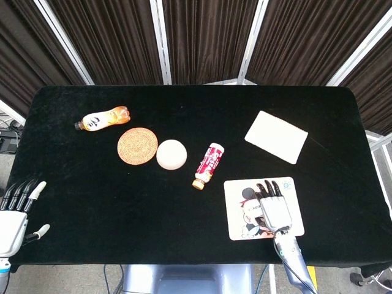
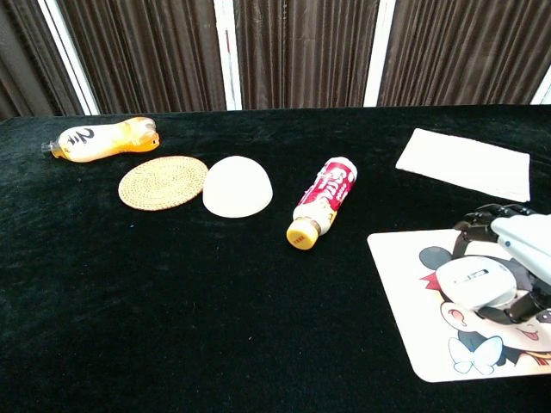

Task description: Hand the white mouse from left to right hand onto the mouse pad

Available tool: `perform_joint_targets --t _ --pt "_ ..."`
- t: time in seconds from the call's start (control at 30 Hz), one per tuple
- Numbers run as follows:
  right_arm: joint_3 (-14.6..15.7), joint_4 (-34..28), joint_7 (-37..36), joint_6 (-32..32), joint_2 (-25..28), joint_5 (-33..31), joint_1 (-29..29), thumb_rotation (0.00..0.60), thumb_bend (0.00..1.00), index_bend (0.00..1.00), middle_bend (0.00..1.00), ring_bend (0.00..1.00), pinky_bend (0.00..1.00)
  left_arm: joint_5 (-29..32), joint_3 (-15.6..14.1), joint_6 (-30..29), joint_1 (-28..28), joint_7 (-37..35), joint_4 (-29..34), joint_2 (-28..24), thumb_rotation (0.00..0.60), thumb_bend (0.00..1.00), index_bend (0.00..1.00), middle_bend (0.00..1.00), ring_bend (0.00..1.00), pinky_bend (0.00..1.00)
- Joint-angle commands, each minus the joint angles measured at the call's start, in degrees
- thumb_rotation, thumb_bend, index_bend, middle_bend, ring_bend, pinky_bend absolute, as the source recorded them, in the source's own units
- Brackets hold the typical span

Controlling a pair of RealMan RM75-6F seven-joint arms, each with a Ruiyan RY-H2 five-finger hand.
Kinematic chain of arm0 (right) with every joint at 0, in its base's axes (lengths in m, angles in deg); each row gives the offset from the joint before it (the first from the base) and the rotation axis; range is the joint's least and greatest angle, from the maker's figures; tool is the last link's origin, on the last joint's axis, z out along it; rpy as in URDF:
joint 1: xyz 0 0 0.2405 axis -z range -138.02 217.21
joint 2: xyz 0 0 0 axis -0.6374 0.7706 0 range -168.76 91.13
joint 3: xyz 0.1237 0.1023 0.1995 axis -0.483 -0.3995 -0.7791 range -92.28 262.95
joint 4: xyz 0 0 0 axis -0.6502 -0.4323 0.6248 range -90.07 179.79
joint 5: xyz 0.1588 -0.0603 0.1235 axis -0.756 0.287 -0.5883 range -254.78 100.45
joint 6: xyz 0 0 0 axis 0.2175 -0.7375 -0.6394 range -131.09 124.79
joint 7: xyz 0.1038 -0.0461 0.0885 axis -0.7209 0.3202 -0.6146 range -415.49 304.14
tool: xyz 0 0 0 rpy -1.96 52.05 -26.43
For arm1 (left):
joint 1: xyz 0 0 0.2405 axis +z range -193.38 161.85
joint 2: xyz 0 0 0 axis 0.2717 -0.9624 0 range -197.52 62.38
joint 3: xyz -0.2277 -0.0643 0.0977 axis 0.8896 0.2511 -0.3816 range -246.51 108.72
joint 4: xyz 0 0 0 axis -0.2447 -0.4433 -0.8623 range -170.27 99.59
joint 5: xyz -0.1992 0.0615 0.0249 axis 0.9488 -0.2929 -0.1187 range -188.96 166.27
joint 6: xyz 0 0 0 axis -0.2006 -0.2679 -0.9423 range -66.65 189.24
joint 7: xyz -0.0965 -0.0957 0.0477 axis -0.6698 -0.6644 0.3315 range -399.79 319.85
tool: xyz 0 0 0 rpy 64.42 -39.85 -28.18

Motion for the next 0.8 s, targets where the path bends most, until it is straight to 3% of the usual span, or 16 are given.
perform_joint_targets --t 0.03,0.1,0.4,0.57,0.8 --pt "0.58 -0.64 -0.65 0.11 0.57 0.89 0.31 0.600 0.23 0.44 0.07 0.00 0.00 -0.10 -0.05 0.04 -0.01 0.10 0.06 -0.02 0.600 0.08 0.00 0.00 0.00 0.00" --pt "1.01 -1.34 -0.91 0.06 0.90 1.62 0.47 0.600 0.21 0.35 0.04 0.00 0.00 -0.20 -0.13 0.09 0.00 0.34 0.15 -0.02 0.600 0.08 0.00 0.00 0.00 0.00" --pt "1.32 -3.38 1.63 -0.12 1.42 1.70 1.03 0.600 0.20 0.15 0.00 0.00 0.00 -0.35 -0.19 0.00 0.07 0.03 0.43 -0.21 0.600 0.08 0.00 0.00 0.00 0.00" --pt "0.60 -4.96 3.63 1.07 2.19 -1.45 1.13 0.600 0.20 0.12 0.00 0.00 0.00 -0.51 -0.20 -0.02 0.02 -0.28 0.25 -0.20 0.600 0.09 0.00 0.00 0.00 0.00" --pt "0.31 -6.04 3.40 1.83 1.67 -0.58 0.42 0.600 0.20 0.12 0.00 0.00 0.00 -0.80 -0.25 -0.06 -0.02 -0.07 0.41 -0.15 0.600 0.09 0.00 0.00 0.00 0.00"
